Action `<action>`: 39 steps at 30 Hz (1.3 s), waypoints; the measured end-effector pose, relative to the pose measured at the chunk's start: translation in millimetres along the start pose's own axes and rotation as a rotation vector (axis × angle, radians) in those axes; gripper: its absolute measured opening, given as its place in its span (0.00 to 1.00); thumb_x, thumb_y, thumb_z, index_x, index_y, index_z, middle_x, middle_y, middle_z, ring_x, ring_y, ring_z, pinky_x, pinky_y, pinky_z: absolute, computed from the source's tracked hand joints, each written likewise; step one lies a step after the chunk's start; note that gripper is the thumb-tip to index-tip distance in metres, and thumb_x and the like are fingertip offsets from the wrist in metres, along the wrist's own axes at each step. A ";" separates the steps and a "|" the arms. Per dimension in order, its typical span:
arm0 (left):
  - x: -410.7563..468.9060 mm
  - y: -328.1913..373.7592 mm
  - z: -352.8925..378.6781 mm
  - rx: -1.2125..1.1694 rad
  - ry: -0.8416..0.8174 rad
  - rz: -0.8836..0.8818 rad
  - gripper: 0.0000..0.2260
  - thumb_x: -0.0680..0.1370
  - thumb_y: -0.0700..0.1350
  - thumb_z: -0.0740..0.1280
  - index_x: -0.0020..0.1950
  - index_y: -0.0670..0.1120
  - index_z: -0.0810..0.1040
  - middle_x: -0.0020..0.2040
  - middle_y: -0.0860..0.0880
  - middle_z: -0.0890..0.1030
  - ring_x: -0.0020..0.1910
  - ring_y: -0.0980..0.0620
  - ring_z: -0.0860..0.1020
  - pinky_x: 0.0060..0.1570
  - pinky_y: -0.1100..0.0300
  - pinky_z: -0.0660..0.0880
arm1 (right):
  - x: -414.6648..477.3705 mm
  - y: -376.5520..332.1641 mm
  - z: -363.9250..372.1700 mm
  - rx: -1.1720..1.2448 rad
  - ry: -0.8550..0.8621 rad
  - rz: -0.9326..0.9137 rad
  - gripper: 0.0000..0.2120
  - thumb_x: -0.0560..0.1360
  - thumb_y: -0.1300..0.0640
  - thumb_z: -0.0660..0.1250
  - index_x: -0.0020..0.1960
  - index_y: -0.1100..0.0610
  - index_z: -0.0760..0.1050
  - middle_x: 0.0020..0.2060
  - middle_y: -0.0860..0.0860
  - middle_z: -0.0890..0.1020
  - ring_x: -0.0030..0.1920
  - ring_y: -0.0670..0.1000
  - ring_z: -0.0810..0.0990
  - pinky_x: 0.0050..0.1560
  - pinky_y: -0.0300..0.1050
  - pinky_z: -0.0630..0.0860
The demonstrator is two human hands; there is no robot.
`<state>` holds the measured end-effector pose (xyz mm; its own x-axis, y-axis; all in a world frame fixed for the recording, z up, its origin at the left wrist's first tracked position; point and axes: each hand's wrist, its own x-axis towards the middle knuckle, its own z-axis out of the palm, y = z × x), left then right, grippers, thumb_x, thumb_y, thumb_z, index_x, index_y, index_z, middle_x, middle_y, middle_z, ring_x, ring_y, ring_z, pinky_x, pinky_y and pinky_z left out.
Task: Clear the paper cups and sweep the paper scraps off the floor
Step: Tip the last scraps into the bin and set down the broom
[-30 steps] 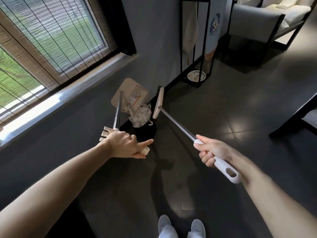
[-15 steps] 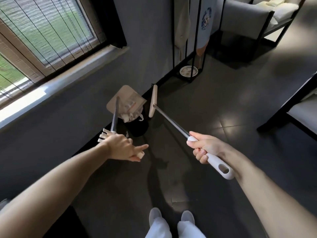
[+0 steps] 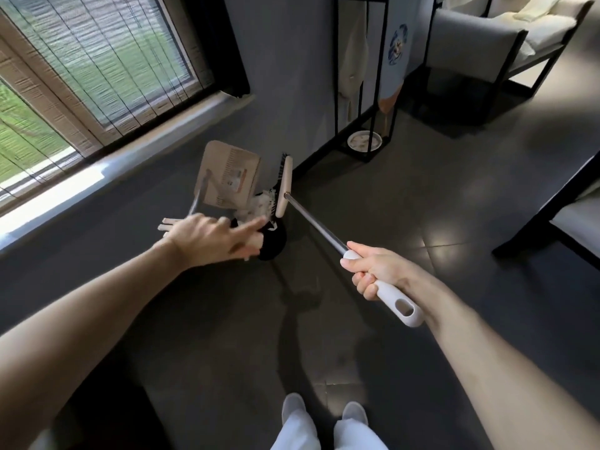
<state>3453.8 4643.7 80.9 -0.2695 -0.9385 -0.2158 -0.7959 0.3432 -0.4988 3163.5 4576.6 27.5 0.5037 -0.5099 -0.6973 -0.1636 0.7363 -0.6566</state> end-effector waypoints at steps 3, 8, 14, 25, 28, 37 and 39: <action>-11.7 -16.8 -33.1 -0.323 0.089 -0.351 0.37 0.70 0.70 0.39 0.78 0.61 0.45 0.61 0.42 0.79 0.48 0.40 0.82 0.40 0.50 0.77 | -4.3 -4.4 -0.3 -0.070 -0.012 -0.007 0.31 0.79 0.64 0.63 0.77 0.46 0.57 0.27 0.49 0.66 0.20 0.41 0.63 0.18 0.31 0.63; -43.6 -35.5 -52.2 -0.666 0.282 -0.769 0.25 0.80 0.62 0.53 0.77 0.61 0.55 0.58 0.35 0.78 0.52 0.35 0.78 0.43 0.49 0.71 | -2.0 -14.9 11.0 -0.179 -0.082 0.006 0.31 0.79 0.63 0.63 0.78 0.47 0.56 0.28 0.50 0.66 0.20 0.41 0.63 0.18 0.31 0.64; -114.4 -40.3 10.0 -0.895 0.339 -1.139 0.25 0.78 0.66 0.56 0.75 0.64 0.59 0.64 0.42 0.78 0.55 0.41 0.78 0.51 0.48 0.74 | 13.7 -8.7 38.9 -0.342 -0.159 0.047 0.32 0.79 0.64 0.63 0.78 0.46 0.55 0.27 0.50 0.66 0.20 0.41 0.63 0.17 0.32 0.63; -167.6 -25.9 118.0 -1.203 0.397 -1.529 0.26 0.78 0.62 0.61 0.75 0.59 0.64 0.63 0.44 0.77 0.41 0.44 0.81 0.38 0.57 0.78 | 84.8 13.4 98.9 -0.687 -0.159 0.135 0.32 0.79 0.64 0.64 0.78 0.48 0.56 0.30 0.52 0.70 0.22 0.42 0.67 0.21 0.34 0.67; -149.8 -36.1 146.2 -1.388 0.430 -1.483 0.29 0.76 0.59 0.66 0.75 0.65 0.59 0.59 0.44 0.78 0.28 0.52 0.76 0.22 0.62 0.74 | 118.1 19.9 122.5 -0.776 -0.135 0.160 0.32 0.79 0.64 0.64 0.77 0.47 0.56 0.32 0.52 0.72 0.24 0.43 0.69 0.24 0.36 0.69; -107.3 -97.9 253.8 -1.452 0.236 -1.176 0.30 0.78 0.51 0.68 0.73 0.70 0.56 0.66 0.49 0.76 0.58 0.50 0.78 0.57 0.54 0.77 | 234.5 -3.5 197.6 -0.918 -0.075 0.187 0.32 0.78 0.63 0.64 0.77 0.46 0.57 0.33 0.52 0.74 0.27 0.45 0.71 0.27 0.38 0.71; -99.2 -113.5 273.7 -1.461 0.200 -1.172 0.30 0.78 0.52 0.68 0.74 0.68 0.58 0.65 0.49 0.76 0.61 0.53 0.75 0.62 0.52 0.74 | 260.6 -13.2 212.0 -0.945 -0.065 0.189 0.32 0.78 0.63 0.64 0.77 0.46 0.57 0.34 0.53 0.75 0.28 0.45 0.71 0.28 0.38 0.72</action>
<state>3719.3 4708.1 -70.9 0.7150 -0.6700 -0.1997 -0.3441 -0.5860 0.7336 3476.7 4528.3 -84.7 0.4398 -0.3732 -0.8169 -0.8477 0.1280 -0.5148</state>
